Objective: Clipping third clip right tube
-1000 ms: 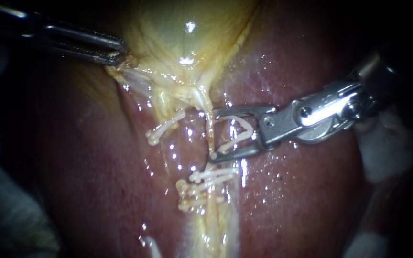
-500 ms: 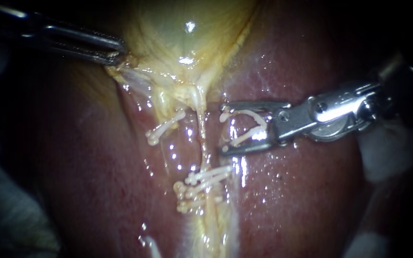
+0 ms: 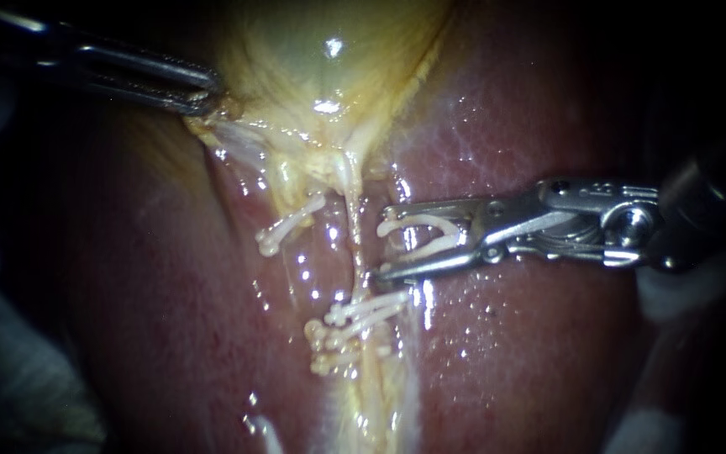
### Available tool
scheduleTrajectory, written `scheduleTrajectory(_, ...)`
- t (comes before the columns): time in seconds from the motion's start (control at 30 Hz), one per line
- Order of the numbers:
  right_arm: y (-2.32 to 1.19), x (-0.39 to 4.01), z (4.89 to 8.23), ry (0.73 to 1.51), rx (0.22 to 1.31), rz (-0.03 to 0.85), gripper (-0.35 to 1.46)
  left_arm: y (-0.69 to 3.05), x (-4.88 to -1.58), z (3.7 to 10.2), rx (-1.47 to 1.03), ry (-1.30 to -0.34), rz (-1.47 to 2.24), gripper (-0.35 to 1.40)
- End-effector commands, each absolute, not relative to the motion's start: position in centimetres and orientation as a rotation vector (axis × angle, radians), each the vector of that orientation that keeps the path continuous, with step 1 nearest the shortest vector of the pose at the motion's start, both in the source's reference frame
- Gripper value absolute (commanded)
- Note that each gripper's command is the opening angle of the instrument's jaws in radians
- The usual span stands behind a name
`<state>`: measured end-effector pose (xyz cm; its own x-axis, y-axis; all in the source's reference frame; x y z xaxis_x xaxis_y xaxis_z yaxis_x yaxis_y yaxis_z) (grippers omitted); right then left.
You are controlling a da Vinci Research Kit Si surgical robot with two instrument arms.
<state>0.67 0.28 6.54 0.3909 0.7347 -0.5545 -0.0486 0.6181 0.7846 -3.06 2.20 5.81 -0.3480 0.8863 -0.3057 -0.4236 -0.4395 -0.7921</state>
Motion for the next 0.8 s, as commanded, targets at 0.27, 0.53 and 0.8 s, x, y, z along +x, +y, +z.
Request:
scheduleTrajectory(0.27, 0.23, 0.80, 6.82, 1.045, 0.809, 0.618, 0.50, 2.20, -3.05, 5.81, -0.936, -0.769, 1.898, -0.35)
scheduleTrajectory(0.53, 0.23, 1.01, 6.84, 1.097, 0.861, 0.704, 0.50, 2.20, -3.05, 5.81, -0.936, -0.769, 1.898, -0.35)
scheduleTrajectory(0.8, 0.22, 1.17, 6.82, 1.151, 0.888, 0.744, 0.50, 2.20, -3.06, 5.81, -0.936, -0.769, 1.898, -0.35)
